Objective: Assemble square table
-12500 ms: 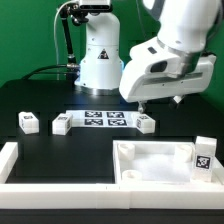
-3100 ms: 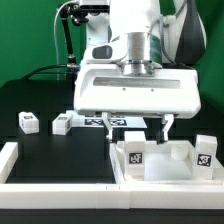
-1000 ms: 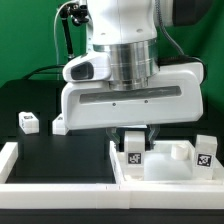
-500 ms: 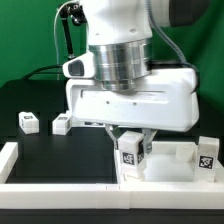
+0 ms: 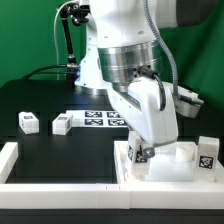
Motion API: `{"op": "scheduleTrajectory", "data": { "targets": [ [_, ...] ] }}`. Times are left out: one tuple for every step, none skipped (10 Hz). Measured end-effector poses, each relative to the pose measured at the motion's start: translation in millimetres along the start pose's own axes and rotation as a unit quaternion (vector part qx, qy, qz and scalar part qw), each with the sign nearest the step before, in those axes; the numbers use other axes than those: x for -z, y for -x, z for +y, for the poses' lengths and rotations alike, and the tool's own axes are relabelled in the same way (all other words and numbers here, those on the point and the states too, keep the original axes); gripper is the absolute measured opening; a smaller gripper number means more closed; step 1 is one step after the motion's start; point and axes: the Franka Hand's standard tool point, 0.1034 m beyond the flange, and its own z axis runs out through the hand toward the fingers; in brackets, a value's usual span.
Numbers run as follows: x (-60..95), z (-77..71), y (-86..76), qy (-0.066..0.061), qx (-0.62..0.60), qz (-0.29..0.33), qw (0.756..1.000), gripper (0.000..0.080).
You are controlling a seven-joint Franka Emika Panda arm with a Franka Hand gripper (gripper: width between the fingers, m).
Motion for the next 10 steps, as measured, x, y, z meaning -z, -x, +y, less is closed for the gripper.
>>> {"op": "scheduleTrajectory", "data": {
  "targets": [
    [0.0, -0.1, 0.4, 0.000, -0.012, 0.001, 1.000, 0.0291],
    [0.0, -0.1, 0.1, 0.000, 0.005, 0.001, 1.000, 0.0291],
    [-0.3, 0.6, -0.7, 0.001, 0.052, 0.003, 0.999, 0.0291],
    [-0.4, 2.3, -3.1, 0.005, 0.145, 0.004, 0.989, 0.0481],
    [-0.3, 3.8, -5.7, 0.011, 0.246, 0.007, 0.969, 0.0617],
    [-0.7, 3.8, -5.2, 0.014, 0.321, 0.011, 0.947, 0.0617],
    [-0.8, 3.8, -5.3, 0.014, 0.328, 0.010, 0.944, 0.0643],
    [-0.8, 3.9, -5.9, 0.015, 0.365, 0.010, 0.931, 0.0643],
    [-1.0, 4.0, -6.1, 0.015, 0.404, 0.009, 0.915, 0.0649],
    [-0.5, 3.7, -7.6, 0.019, 0.462, 0.015, 0.887, 0.0649]
  ]
}}
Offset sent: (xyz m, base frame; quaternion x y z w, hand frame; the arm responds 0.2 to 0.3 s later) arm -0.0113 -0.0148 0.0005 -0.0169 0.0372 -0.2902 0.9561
